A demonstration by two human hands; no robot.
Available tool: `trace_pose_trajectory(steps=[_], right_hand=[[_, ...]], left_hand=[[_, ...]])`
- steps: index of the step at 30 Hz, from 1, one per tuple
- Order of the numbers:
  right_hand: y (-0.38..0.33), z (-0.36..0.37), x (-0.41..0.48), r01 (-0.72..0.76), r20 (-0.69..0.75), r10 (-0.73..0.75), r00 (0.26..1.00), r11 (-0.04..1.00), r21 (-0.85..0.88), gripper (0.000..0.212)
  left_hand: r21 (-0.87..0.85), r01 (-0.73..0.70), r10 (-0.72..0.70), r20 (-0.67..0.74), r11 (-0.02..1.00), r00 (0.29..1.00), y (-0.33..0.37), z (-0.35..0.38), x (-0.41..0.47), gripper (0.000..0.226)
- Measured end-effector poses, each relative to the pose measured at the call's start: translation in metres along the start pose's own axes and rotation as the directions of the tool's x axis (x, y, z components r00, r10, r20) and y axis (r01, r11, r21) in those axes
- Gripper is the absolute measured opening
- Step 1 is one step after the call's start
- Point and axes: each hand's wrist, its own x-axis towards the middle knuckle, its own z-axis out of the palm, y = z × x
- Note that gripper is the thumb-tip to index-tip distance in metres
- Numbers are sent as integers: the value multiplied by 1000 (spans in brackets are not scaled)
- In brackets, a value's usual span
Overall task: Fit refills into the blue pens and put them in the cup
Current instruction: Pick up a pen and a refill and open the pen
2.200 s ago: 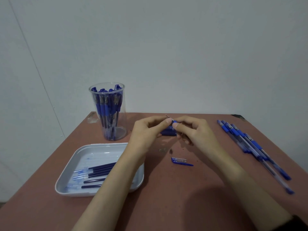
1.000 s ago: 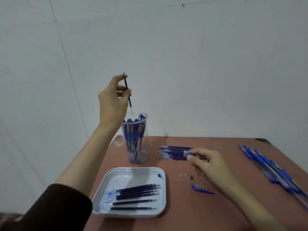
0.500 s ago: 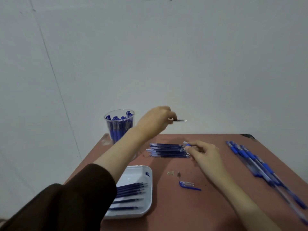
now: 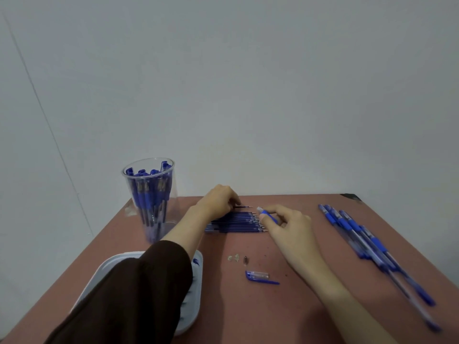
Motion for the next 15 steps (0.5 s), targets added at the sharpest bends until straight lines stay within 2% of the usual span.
trace_pose_trajectory(steps=[15], right_hand=[[1,1,-1,-1,21,1,1000,999,-36,12]], left_hand=[[-2,36,-36,81,999,996,-1,-11,-11,52]])
